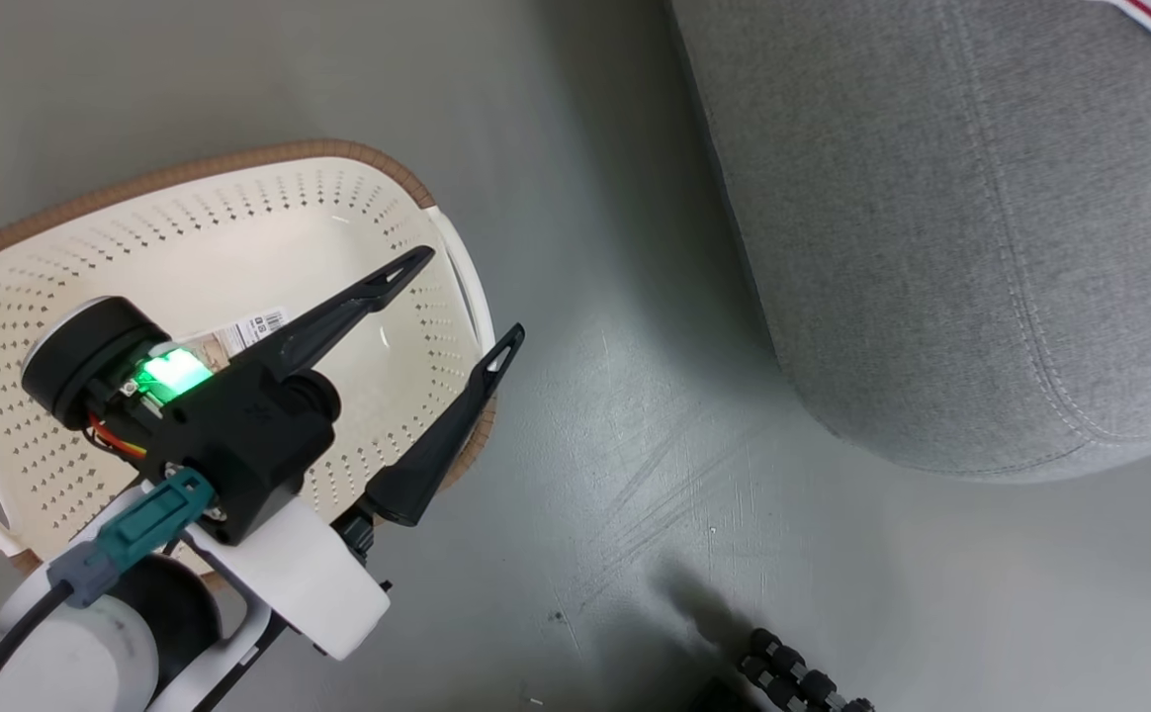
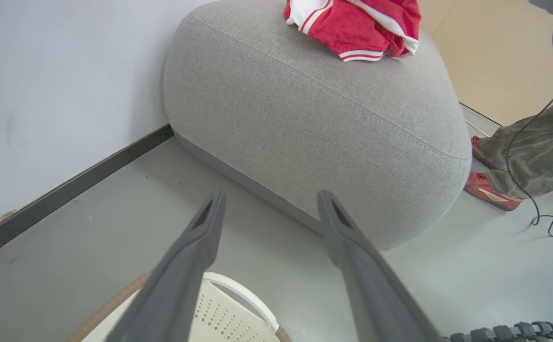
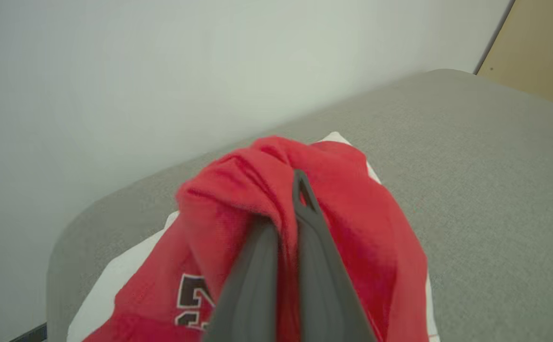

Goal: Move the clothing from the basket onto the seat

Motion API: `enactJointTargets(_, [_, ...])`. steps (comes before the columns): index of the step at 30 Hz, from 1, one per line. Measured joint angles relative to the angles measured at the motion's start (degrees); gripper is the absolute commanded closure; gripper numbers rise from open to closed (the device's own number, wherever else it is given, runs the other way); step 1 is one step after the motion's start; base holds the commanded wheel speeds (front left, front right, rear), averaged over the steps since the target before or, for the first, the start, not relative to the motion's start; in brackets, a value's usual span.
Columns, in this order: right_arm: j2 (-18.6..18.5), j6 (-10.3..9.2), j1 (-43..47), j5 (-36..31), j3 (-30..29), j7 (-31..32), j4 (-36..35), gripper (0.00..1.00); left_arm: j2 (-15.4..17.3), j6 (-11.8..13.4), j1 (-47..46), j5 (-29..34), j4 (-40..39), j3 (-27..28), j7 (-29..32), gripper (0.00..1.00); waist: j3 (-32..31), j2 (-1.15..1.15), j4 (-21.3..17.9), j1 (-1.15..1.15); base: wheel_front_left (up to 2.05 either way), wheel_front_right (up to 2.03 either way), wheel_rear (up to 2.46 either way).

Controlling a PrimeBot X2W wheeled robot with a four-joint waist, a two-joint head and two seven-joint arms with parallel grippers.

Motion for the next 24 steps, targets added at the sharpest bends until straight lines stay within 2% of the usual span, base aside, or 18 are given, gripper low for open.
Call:
enactJointTargets(5, [2.30,0.00,-1.96,-0.18,-3.53,2.58,2.59,1.00,0.59,-0.33,-0.14,0.02,-0.44,0.70,0.00,0.00,1.69,0.00,0.43,0.00,0.00,0.00,0.00])
enactJointTargets(13, [3.94,0.00,-5.82,-1.44,-7.06,7.04,3.55,1.00,1.03,-1.10,-1.42,0.02,-1.01,0.97,-0.30,0.00,3.78,0.00,0.80,0.00,0.00,0.00,0.00])
enactJointTargets(14, [4.09,0.00,-5.88,-1.77,-7.06,7.56,3.55,0.82,1.12,-1.18,-1.57,0.03,-1.04,1.05,-0.35,0.00,4.00,0.00,0.81,0.00,0.00,0.00,0.00])
enactJointTargets(15, [4.20,0.00,-5.88,-2.34,-6.79,8.32,3.56,0.58,1.32,-1.54,-1.75,0.05,-1.09,1.26,-0.35,0.00,4.21,0.00,0.78,0.00,0.00,0.00,0.00])
enactJointTargets(16, [4.61,0.00,-5.88,-2.90,-6.49,8.54,3.61,0.51,1.64,-1.56,-1.82,0.19,-1.08,1.74,-0.54,0.00,4.37,0.00,0.66,0.00,0.00,0.00,0.00])
enactJointTargets(18, [5.92,0.00,-5.86,-4.33,-5.75,8.57,3.71,0.04,2.05,-1.62,-1.97,0.53,-0.69,2.33,-1.09,0.00,4.41,0.00,0.19,0.00,0.00,0.00,0.00])
enactJointTargets(19, [6.26,0.00,-5.86,-4.92,-5.20,8.65,3.63,0.00,2.08,-1.85,-2.10,0.53,-0.57,2.38,-1.11,0.00,4.35,0.00,-0.04,0.00,0.00,0.00,0.00])
enactJointTargets(24, [6.37,0.00,-5.31,-6.97,-4.50,8.87,1.55,0.00,2.13,-2.34,-2.11,0.52,0.13,2.53,-1.94,0.00,3.66,0.00,-1.37,0.00,0.00,0.00,0.00])
